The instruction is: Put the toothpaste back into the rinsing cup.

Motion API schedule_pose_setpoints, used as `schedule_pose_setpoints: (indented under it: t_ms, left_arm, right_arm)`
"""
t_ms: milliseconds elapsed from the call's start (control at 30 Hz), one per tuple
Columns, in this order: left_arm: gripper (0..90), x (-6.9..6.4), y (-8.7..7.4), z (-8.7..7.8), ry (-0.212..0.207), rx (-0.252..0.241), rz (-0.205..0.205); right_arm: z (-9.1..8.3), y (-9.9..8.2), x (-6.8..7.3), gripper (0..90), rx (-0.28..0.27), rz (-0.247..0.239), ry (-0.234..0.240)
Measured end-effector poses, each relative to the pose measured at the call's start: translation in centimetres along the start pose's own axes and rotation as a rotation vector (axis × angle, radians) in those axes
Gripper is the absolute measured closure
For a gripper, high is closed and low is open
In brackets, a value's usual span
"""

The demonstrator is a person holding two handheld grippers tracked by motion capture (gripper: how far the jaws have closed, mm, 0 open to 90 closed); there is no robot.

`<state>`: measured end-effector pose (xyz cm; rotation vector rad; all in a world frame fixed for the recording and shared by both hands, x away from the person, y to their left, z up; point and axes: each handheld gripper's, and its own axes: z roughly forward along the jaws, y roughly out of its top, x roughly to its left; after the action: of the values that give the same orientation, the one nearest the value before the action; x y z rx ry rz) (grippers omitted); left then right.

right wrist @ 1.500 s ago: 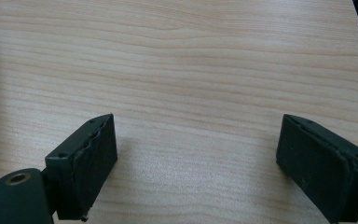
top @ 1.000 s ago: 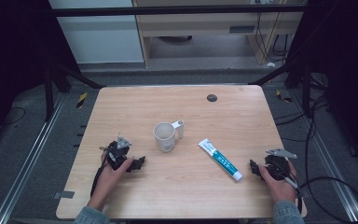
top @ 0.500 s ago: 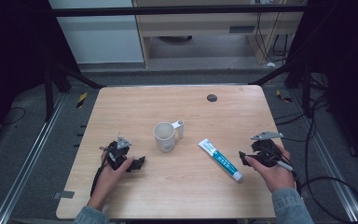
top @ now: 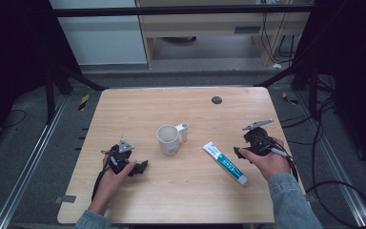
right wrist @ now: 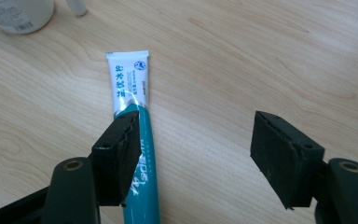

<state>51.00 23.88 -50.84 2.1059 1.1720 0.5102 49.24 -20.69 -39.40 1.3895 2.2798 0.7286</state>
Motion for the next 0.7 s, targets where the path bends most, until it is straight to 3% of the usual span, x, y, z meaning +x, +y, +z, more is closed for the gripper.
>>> schedule_pose_setpoints:
  t_ms: [100,300,700]
  left_arm:
    - [0.0,0.1,0.2,0.2,0.003,0.000,-0.002]
    - [0.0,0.1,0.1,0.1,-0.005,0.003,0.008]
    - [0.0,0.1,0.1,0.0,-0.008,0.011,0.011]
  right_arm:
    - [-0.2,0.9,0.0,35.6,0.006,0.011,-0.002]
    - [0.5,0.9,0.6,38.6,0.055,0.010,-0.023]
    - [3.3,1.7,2.2,43.6,0.112,-0.021,0.022]
